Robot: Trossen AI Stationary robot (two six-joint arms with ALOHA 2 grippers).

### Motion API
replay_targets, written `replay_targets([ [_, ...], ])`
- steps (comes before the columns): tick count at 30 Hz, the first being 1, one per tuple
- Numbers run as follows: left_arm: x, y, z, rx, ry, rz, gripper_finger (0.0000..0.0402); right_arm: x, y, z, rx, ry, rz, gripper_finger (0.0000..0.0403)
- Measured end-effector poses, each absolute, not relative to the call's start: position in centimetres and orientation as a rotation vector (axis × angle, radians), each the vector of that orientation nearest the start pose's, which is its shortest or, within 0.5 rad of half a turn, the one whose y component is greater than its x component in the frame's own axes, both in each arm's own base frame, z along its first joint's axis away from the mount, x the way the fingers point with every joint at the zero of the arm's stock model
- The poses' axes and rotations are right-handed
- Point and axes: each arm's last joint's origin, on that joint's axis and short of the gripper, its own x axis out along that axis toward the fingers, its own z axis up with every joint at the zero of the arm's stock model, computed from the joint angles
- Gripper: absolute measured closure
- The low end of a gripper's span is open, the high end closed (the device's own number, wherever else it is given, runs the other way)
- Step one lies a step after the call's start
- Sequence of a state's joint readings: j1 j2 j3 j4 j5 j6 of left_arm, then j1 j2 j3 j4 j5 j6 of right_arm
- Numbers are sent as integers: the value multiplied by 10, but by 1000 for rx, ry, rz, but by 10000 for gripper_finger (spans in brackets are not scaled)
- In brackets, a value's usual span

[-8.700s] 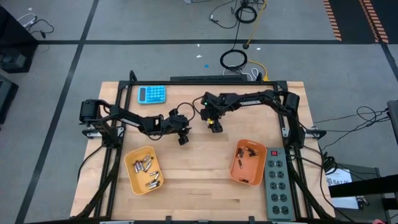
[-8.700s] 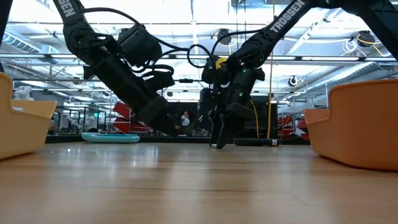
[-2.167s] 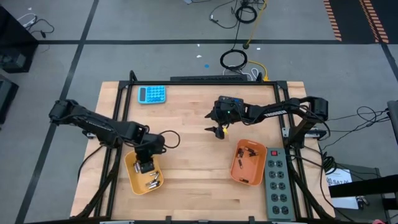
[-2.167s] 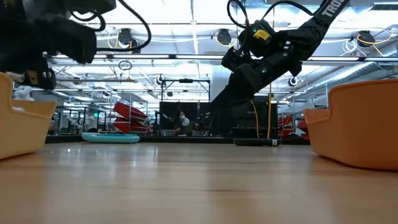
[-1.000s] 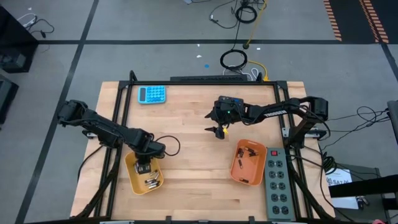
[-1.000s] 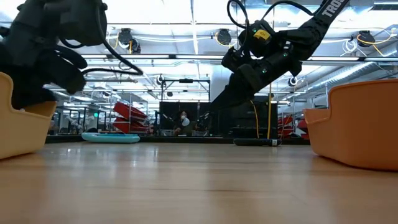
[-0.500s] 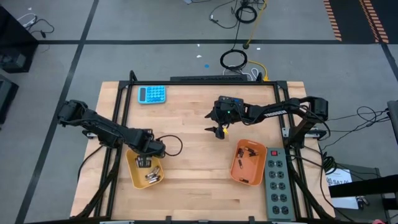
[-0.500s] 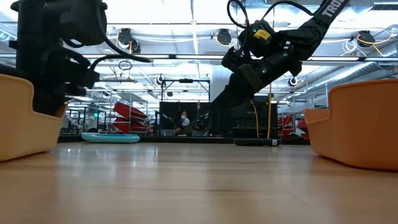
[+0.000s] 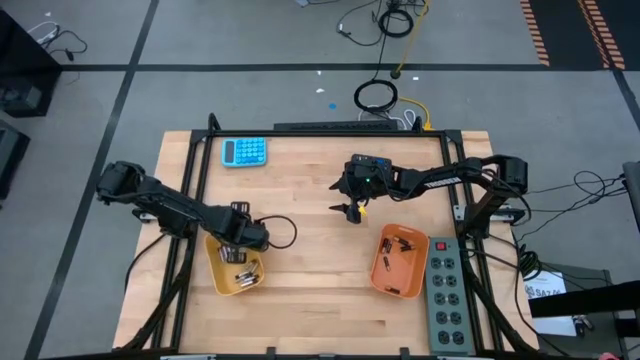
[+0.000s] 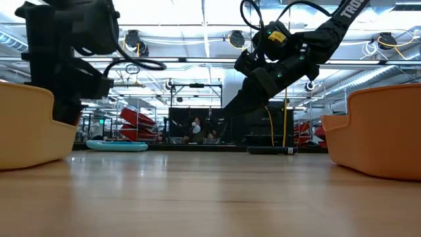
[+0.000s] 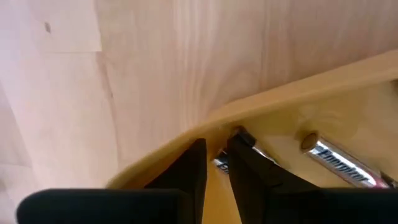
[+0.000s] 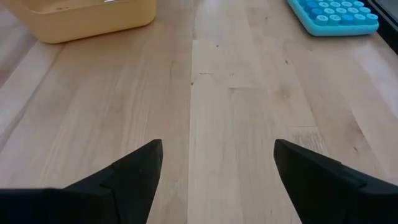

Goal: Sort batteries
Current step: Return to Home Position

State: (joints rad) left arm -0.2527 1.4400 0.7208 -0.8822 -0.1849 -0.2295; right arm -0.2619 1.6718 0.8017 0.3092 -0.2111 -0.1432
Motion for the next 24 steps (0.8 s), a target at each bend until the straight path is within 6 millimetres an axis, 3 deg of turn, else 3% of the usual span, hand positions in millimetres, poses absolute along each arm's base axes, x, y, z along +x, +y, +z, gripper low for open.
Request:
replay_targets([
  [10,215,-52,145,83,1553,89,327,322,-80,166,-8,547,-10,104],
  [20,234,-50,143,-58,1521,196,327,322,-80,166,-3,551,-11,104],
  [24,241,-50,139,-41,1511,172,327,322,-80,166,-1,552,-12,104],
])
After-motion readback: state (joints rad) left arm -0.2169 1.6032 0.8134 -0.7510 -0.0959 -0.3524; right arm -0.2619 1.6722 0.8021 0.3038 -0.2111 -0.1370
